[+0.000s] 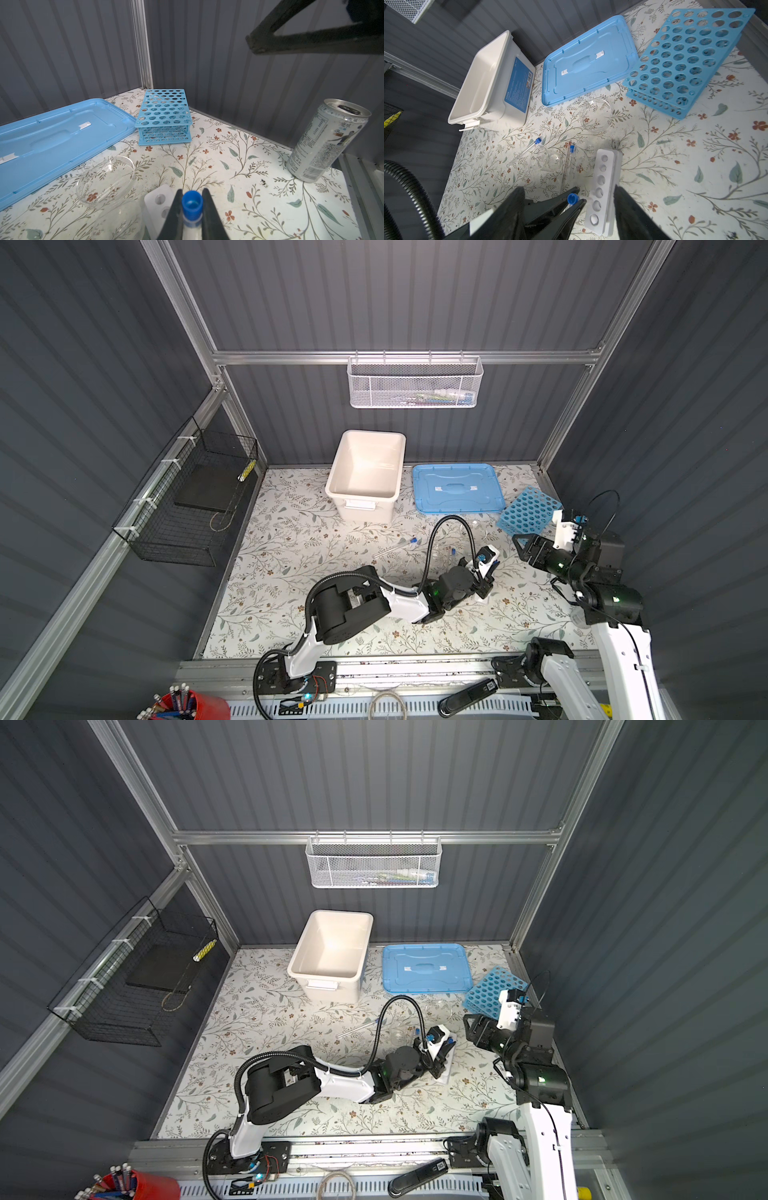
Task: Organize the chemistry lab equipment
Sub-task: 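Lower the blue-capped tube into a white rack hole with the left gripper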
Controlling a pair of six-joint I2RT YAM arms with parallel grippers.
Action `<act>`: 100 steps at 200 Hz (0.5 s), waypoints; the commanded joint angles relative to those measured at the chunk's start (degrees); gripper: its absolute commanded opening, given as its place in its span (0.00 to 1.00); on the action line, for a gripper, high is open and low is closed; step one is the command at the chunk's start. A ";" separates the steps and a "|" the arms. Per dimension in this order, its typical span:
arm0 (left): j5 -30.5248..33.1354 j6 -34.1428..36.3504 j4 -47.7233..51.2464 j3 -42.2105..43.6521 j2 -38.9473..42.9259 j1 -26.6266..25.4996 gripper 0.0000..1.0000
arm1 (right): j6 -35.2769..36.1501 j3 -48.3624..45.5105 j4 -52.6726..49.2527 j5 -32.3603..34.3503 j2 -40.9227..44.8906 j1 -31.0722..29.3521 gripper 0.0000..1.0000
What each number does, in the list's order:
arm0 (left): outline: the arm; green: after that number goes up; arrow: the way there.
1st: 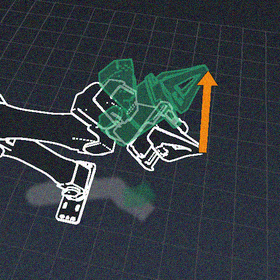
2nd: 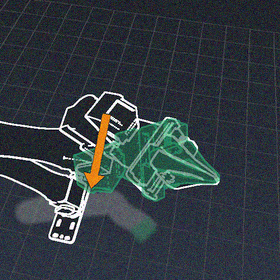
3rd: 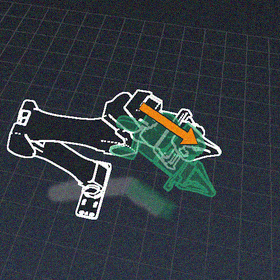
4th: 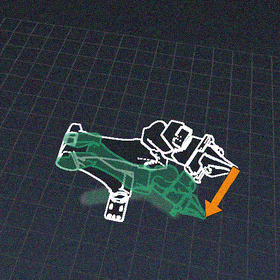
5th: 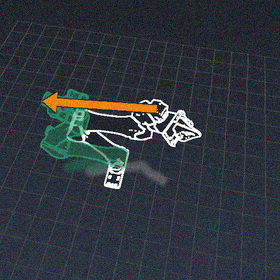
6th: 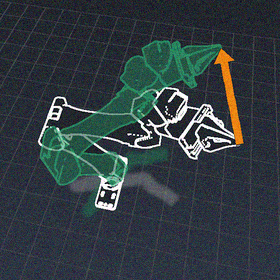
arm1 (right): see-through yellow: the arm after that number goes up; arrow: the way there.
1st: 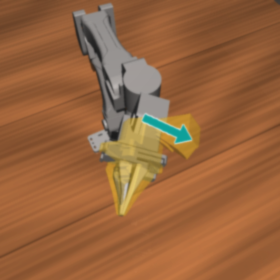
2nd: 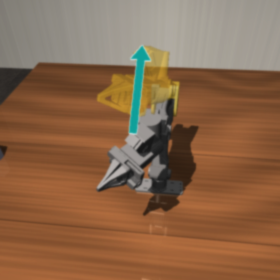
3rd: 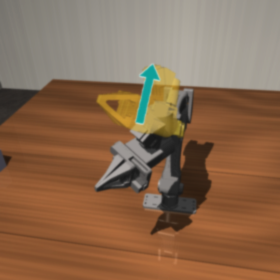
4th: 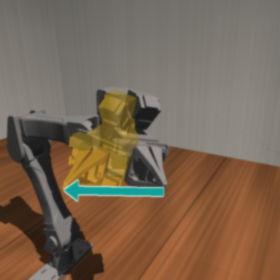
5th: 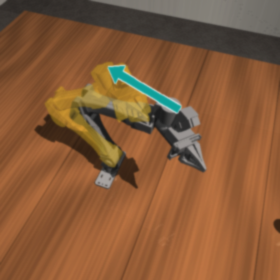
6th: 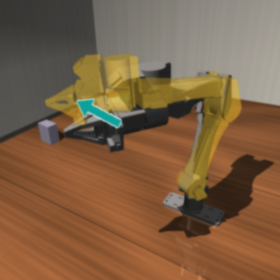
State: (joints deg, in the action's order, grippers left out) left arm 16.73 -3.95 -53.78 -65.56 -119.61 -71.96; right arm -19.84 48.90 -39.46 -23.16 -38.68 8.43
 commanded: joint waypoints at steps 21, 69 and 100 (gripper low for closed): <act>0.51 3.02 -2.68 -1.53 -1.82 -0.19 0.09 | 0.94 -0.48 -0.40 -1.59 0.00 0.49 0.69; 0.14 4.52 -3.76 -2.71 -3.41 -0.19 0.09 | 1.02 -0.41 -0.59 -1.72 0.31 0.63 0.69; 0.67 4.94 -4.89 -2.40 -3.94 -0.19 0.09 | 1.11 -0.21 -0.68 -1.81 0.35 0.71 0.69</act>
State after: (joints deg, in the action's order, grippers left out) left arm 16.73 -0.58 -55.86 -66.54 -122.19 -71.96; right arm -19.44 48.90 -39.48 -24.23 -38.72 8.86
